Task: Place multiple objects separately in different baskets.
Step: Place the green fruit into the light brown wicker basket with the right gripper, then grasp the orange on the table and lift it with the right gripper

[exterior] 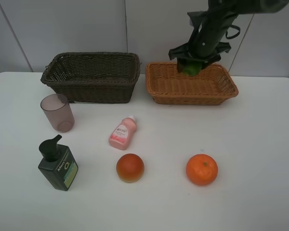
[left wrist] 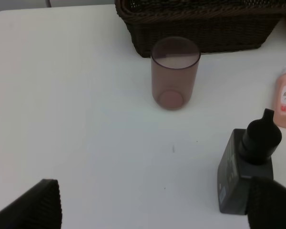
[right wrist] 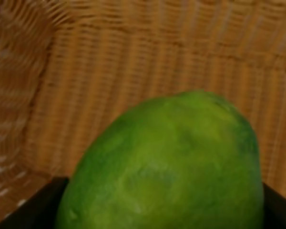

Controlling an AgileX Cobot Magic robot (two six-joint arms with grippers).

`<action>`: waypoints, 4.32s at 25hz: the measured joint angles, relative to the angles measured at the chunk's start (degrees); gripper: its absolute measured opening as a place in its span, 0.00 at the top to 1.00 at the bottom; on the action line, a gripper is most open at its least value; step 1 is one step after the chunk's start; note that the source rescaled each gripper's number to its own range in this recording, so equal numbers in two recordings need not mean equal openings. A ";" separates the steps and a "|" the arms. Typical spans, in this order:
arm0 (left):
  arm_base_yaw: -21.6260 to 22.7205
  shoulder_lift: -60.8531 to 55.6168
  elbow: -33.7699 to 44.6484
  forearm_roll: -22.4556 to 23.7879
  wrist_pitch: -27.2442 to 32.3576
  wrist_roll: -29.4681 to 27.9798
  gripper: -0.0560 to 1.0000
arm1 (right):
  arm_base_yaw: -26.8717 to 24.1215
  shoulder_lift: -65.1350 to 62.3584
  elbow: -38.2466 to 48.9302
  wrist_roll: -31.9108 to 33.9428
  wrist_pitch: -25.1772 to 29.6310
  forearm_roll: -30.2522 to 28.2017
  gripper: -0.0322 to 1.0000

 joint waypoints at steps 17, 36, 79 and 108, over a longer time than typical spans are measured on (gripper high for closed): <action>0.00 0.00 0.00 0.00 0.00 0.00 0.00 | -0.92 7.90 0.00 0.05 -10.68 -4.19 0.11; 0.00 0.00 0.00 0.04 0.00 0.00 0.00 | 2.66 -19.93 29.32 1.22 0.89 8.35 0.00; 0.00 0.00 0.00 0.04 0.00 0.00 0.00 | 11.04 -16.61 51.04 19.98 -7.11 16.25 0.00; 0.00 0.00 0.00 0.04 0.00 0.00 0.00 | 12.11 -14.55 51.04 20.00 -7.58 17.08 0.59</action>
